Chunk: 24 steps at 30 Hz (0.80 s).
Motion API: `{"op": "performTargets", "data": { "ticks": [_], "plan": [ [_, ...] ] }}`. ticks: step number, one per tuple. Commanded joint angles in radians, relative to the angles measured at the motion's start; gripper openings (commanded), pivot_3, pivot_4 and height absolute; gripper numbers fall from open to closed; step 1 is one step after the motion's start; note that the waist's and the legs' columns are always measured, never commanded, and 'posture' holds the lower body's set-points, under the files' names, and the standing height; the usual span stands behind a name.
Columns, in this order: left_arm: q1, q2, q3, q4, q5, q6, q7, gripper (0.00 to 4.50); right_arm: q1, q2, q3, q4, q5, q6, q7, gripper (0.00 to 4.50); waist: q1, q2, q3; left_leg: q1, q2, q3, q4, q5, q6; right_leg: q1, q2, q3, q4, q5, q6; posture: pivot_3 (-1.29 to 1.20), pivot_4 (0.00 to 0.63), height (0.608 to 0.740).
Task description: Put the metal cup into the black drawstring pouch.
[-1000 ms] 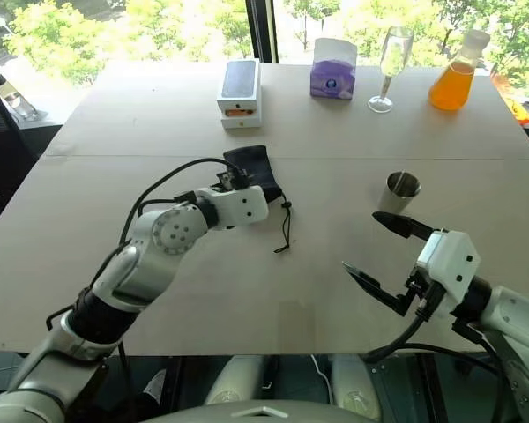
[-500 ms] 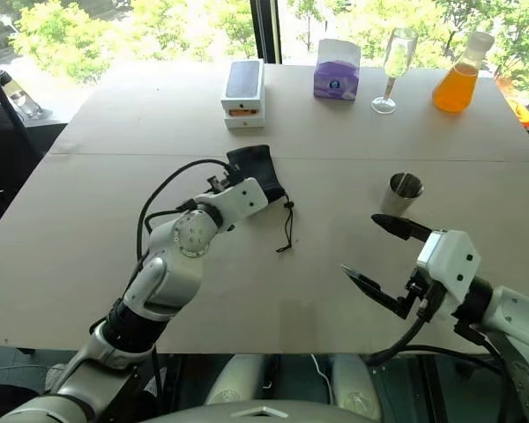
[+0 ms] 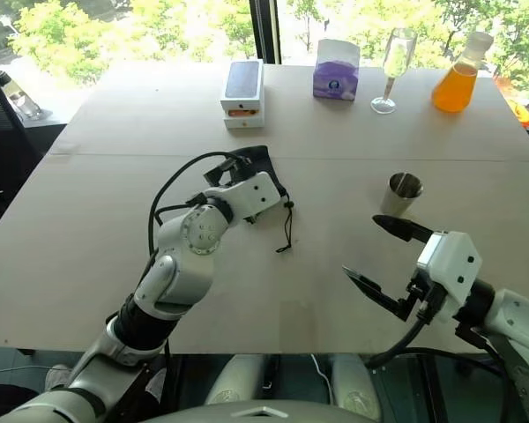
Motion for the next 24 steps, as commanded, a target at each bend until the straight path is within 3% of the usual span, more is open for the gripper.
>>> {"op": "performTargets", "data": {
  "ticks": [1, 24],
  "plan": [
    [0.003, -0.001, -0.011, -0.012, 0.051, -0.008, 0.016, 4.46, -0.007, -0.006, -0.023, -0.035, 0.017, -0.01, 0.002, 4.5, 0.001, 0.0, 0.0, 0.0, 0.0, 0.0, 0.0, 0.0, 0.0, 0.0, 0.0, 0.0, 0.0, 0.0, 0.0, 0.0, 0.15, 0.74],
    [0.009, -0.039, -0.009, 0.052, 0.136, -0.02, 0.019, 4.46, -0.009, -0.005, -0.035, -0.018, 0.012, -0.019, 0.034, 4.5, 0.002, 0.001, -0.001, 0.0, 0.0, 0.0, 0.0, 0.0, 0.0, 0.0, 0.0, 0.0, 0.0, 0.0, 0.0, 0.0, 0.15, 0.74]
  ]
}}
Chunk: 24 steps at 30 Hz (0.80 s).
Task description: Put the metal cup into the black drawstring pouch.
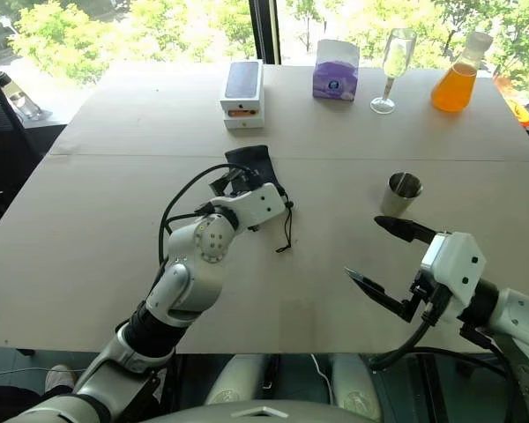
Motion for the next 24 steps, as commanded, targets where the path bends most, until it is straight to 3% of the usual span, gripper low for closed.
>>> {"op": "performTargets", "data": {
  "ticks": [1, 15, 18, 24],
  "plan": [
    [-0.028, 0.002, 0.022, 0.007, 0.031, -0.015, 0.026, 4.46, -0.004, -0.004, -0.019, -0.033, 0.009, -0.013, -0.003, 4.5, 0.0, 0.0, 0.0, 0.0, 0.0, 0.0, 0.0, 0.0, 0.0, 0.0, 0.0, 0.0, 0.0, 0.0, 0.0, 0.0, 0.15, 0.74],
    [-0.078, 0.015, 0.066, 0.154, 0.006, -0.07, 0.079, 4.46, -0.057, -0.006, 0.012, -0.023, 0.005, 0.002, -0.02, 4.5, 0.0, 0.0, 0.0, 0.0, 0.0, 0.0, 0.0, 0.0, 0.0, 0.0, 0.0, 0.0, 0.0, 0.0, 0.0, 0.0, 0.15, 0.74],
    [-0.09, 0.003, 0.071, 0.218, -0.022, -0.094, 0.095, 3.63, -0.069, -0.005, 0.021, -0.018, -0.001, 0.002, -0.021, 4.5, 0.0, 0.0, 0.0, 0.0, 0.0, 0.0, 0.0, 0.0, 0.0, 0.0, 0.0, 0.0, 0.0, 0.0, 0.0, 0.0, 0.15, 0.74],
    [-0.121, -0.022, 0.109, 0.262, -0.093, -0.094, 0.083, 1.0, -0.077, -0.007, 0.022, -0.015, -0.031, 0.004, -0.037, 4.5, 0.0, 0.0, 0.0, 0.0, 0.0, 0.0, 0.001, 0.0, 0.0, 0.0, 0.0, 0.0, 0.0, 0.0, 0.0, 0.0, 0.15, 0.74]
  ]
}}
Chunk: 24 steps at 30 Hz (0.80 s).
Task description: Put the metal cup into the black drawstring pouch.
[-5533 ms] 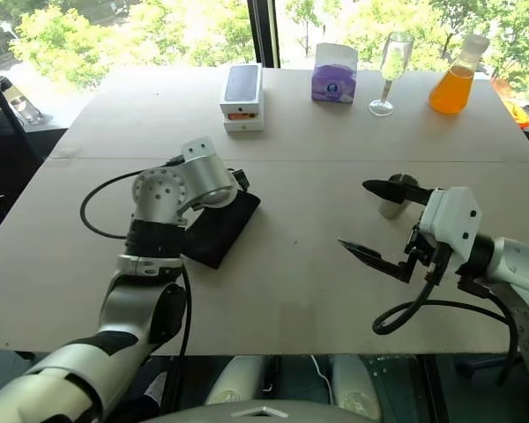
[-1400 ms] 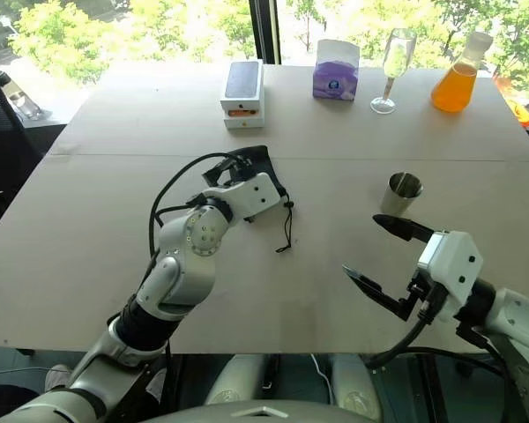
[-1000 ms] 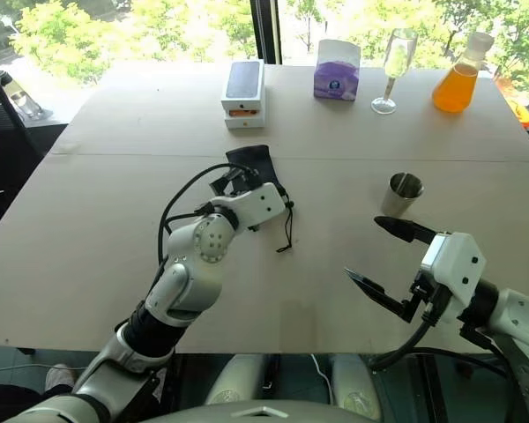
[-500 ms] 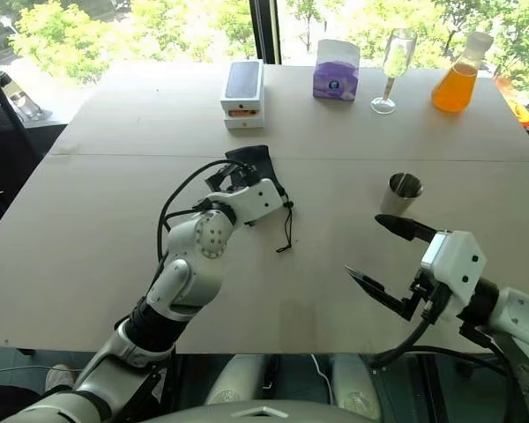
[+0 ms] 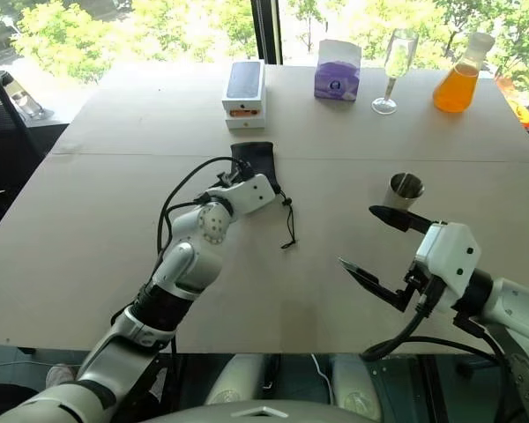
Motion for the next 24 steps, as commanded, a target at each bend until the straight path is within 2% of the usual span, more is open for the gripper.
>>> {"op": "performTargets", "data": {
  "ticks": [1, 3, 7, 10, 13, 17, 21, 24],
  "plan": [
    [-0.032, -0.024, 0.056, -0.009, -0.073, 0.034, -0.034, 0.53, -0.004, -0.007, -0.002, -0.017, -0.044, 0.0, -0.034, 4.5, 0.0, 0.0, 0.0, 0.0, 0.0, 0.0, 0.0, 0.0, 0.0, 0.0, 0.0, 0.0, 0.0, 0.0, 0.0, 0.0, 0.15, 0.74],
    [-0.05, -0.047, 0.096, -0.017, -0.144, 0.075, -0.084, 0.05, -0.01, -0.001, 0.01, -0.017, -0.1, -0.007, -0.066, 4.5, -0.001, 0.0, 0.0, 0.0, 0.0, 0.0, 0.0, 0.0, 0.0, 0.0, 0.0, 0.0, 0.0, 0.0, 0.0, 0.0, 0.15, 0.74],
    [-0.146, -0.118, 0.225, -0.018, -0.365, 0.319, -0.255, 0.05, -0.094, -0.068, 0.029, -0.009, -0.134, 0.12, -0.116, 4.5, -0.002, 0.0, 0.0, -0.001, 0.0, 0.0, 0.003, 0.0, 0.0, -0.001, 0.001, 0.0, 0.003, 0.0, 0.0, 0.0, 0.15, 0.74],
    [-0.226, -0.132, 0.281, 0.024, -0.473, 0.469, -0.298, 0.05, -0.164, -0.213, 0.043, -0.019, -0.218, 0.325, -0.169, 4.5, -0.002, 0.0, 0.0, -0.001, 0.0, 0.0, 0.007, 0.0, 0.0, -0.001, 0.002, -0.001, 0.005, 0.0, 0.0, 0.0, 0.15, 0.74],
    [-0.29, -0.155, 0.321, 0.042, -0.588, 0.599, -0.322, 0.05, -0.281, -0.277, 0.068, 0.021, -0.158, 0.479, -0.164, 4.5, -0.005, 0.0, 0.0, -0.001, 0.0, 0.0, 0.009, 0.0, 0.0, -0.001, 0.003, 0.0, 0.008, 0.0, 0.0, 0.0, 0.15, 0.74],
    [-0.375, -0.265, 0.473, 0.121, -0.719, 0.848, -0.273, 0.05, -0.447, -0.302, 0.142, 0.127, -0.134, 0.605, -0.149, 4.5, -0.003, 0.0, 0.0, -0.001, 0.0, 0.0, 0.011, 0.0, 0.0, -0.001, 0.004, 0.0, 0.01, 0.0, 0.0, 0.0, 0.15, 0.74],
    [-0.404, -0.312, 0.534, 0.169, -0.792, 0.902, -0.199, 0.05, -0.571, -0.297, 0.243, 0.236, -0.184, 0.651, -0.163, 4.5, -0.006, 0.0, 0.0, -0.001, 0.0, 0.0, 0.011, 0.0, 0.0, -0.001, 0.001, 0.0, 0.009, 0.0, 0.0, 0.0, 0.15, 0.74],
    [-0.396, -0.313, 0.532, 0.201, -0.828, 0.873, -0.147, 0.05, -0.637, -0.299, 0.306, 0.305, -0.209, 0.657, -0.144, 4.5, -0.01, 0.0, 0.0, -0.002, 0.0, 0.0, 0.01, 0.0, 0.0, -0.003, 0.0, 0.001, 0.01, 0.0, 0.0, 0.0, 0.15, 0.74]
  ]
}}
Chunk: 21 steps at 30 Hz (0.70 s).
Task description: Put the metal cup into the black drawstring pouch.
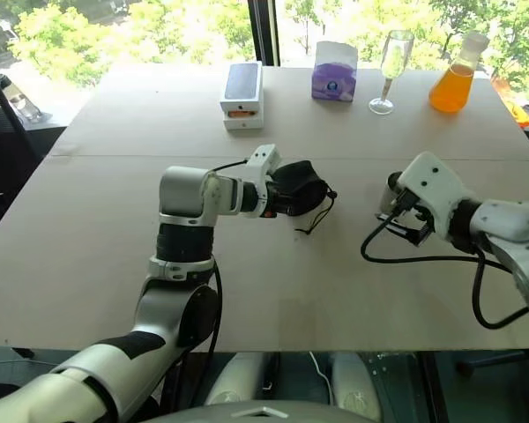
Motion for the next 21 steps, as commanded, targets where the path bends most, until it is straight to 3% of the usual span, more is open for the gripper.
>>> {"op": "performTargets", "data": {
  "ticks": [1, 11, 12, 13, 16, 21],
  "plan": [
    [-0.011, -0.005, 0.012, 0.025, -0.054, -0.023, 0.059, 0.05, -0.081, -0.017, 0.064, 0.062, -0.038, 0.01, 0.033, 4.5, -0.003, 0.0, 0.0, 0.0, 0.0, 0.0, 0.0, 0.0, 0.0, 0.0, 0.0, 0.0, 0.0, 0.0, 0.0, 0.0, 0.15, 0.74],
    [0.014, -0.014, 0.005, 0.037, -0.146, -0.062, 0.178, 0.05, -0.348, -0.019, 0.325, 0.29, -0.162, 0.024, 0.19, 4.5, -0.015, 0.0, 0.0, -0.001, 0.0, 0.001, 0.0, 0.0, 0.0, -0.002, -0.001, 0.001, 0.0, 0.0, 0.0, 0.0, 0.15, 0.74],
    [0.018, -0.014, 0.005, 0.032, -0.155, -0.061, 0.188, 0.0, -0.371, -0.016, 0.349, 0.307, -0.171, 0.03, 0.209, 3.97, -0.016, 0.0, 0.0, -0.001, 0.0, 0.001, -0.001, 0.0, 0.0, -0.003, -0.002, 0.001, 0.0, 0.0, 0.0, 0.0, 0.15, 0.74],
    [0.02, -0.016, 0.009, 0.026, -0.163, -0.057, 0.198, 0.0, -0.39, -0.017, 0.375, 0.323, -0.182, 0.031, 0.233, 3.74, -0.016, 0.0, 0.0, -0.001, 0.0, 0.002, -0.001, 0.0, 0.0, -0.003, -0.002, 0.001, 0.0, 0.0, 0.0, 0.0, 0.15, 0.74],
    [0.024, -0.016, 0.013, 0.018, -0.186, -0.06, 0.225, 0.0, -0.423, 0.0, 0.421, 0.383, -0.224, -0.004, 0.266, 2.23, -0.016, 0.0, 0.0, -0.001, 0.0, 0.002, -0.001, 0.0, 0.0, -0.004, -0.002, 0.001, 0.001, 0.0, 0.0, 0.0, 0.15, 0.74],
    [0.025, -0.014, 0.022, 0.005, -0.22, -0.063, 0.26, 0.0, -0.438, 0.033, 0.385, 0.414, -0.235, 0.006, 0.276, 0.04, -0.016, 0.0, 0.0, -0.002, 0.0, 0.002, -0.001, 0.0, 0.0, -0.005, -0.002, 0.002, 0.001, 0.0, 0.0, 0.0, 0.15, 0.74]
  ]
}}
